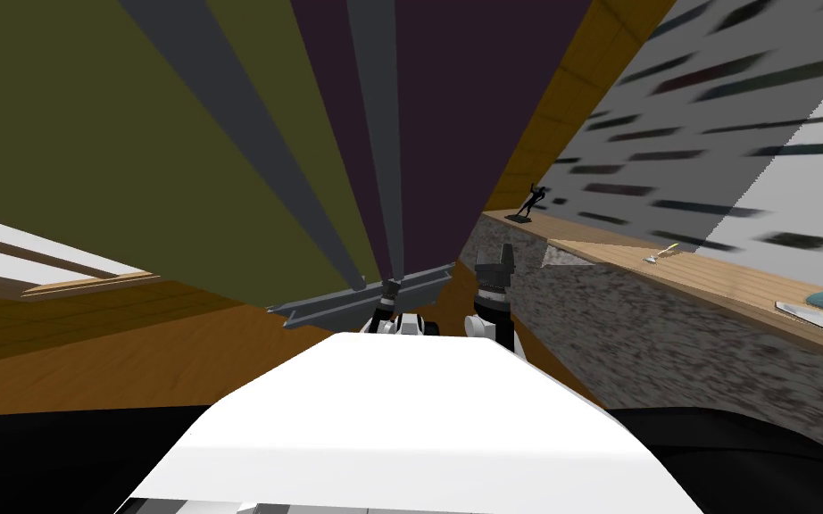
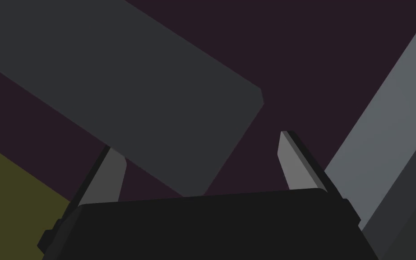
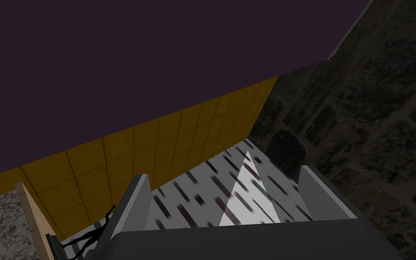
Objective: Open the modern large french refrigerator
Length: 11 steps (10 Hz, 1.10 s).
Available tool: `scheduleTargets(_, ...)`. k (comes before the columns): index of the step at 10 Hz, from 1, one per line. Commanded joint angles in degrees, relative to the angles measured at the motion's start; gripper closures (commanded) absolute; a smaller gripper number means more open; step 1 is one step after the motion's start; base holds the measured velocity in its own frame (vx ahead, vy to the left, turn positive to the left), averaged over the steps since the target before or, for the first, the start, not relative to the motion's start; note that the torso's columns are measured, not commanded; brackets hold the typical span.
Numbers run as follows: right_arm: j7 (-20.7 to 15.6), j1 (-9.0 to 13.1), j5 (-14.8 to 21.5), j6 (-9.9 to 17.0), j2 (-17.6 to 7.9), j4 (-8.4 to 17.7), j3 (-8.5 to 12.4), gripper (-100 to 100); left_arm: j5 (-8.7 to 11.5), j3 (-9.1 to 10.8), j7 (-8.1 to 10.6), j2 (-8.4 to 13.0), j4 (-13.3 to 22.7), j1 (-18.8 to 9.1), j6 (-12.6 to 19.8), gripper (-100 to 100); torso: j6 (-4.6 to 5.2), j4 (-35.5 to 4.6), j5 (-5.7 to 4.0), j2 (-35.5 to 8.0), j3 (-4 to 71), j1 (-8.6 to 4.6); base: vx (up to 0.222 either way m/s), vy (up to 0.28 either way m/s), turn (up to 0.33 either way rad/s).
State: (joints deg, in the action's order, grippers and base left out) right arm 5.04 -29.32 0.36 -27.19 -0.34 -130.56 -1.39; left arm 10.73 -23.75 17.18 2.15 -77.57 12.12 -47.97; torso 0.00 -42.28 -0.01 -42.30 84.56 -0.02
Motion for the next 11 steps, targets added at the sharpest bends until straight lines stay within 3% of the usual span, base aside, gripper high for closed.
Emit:
scheduleTargets(1,0.0,0.0,0.0,0.0,0.0,0.0,0.0,0,0.0,-0.27,0.72,0.7,1.7,1.0,-2.9,100,0.06,0.1,0.02,0.0,0.0,-0.03,-0.02,0.001,-0.01)
scheduleTargets(2,0.0,0.0,0.0,0.0,0.0,0.0,0.0,0,0.0,-0.07,0.54,0.5,1.1,0.6,-2.4,100,0.09,0.2,0.03,0.1,0.0,-0.11,-0.02,-0.003,-0.009)
scheduleTargets(3,0.0,0.0,0.0,0.0,0.0,0.0,0.0,0,0.6,1.17,-0.97,-0.5,0.5,1.3,-2.3,100,0.03,0.1,0.01,0.1,0.1,-0.06,-0.044,-0.166,0.205)
scheduleTargets(4,0.0,0.0,0.0,0.0,0.0,0.0,0.0,0,0.6,1.17,-0.97,-0.5,0.5,1.3,-2.3,100,-0.02,0.0,-0.09,-0.1,0.0,-0.44,-0.085,-0.228,0.204)
scheduleTargets(11,0.0,0.0,0.0,0.0,0.0,0.0,0.0,0,2.7,5.77,-6.39,-4.3,-2.1,3.3,-1.0,100,0.57,-0.2,-0.18,0.2,0.2,-0.74,-0.124,-0.247,0.167)
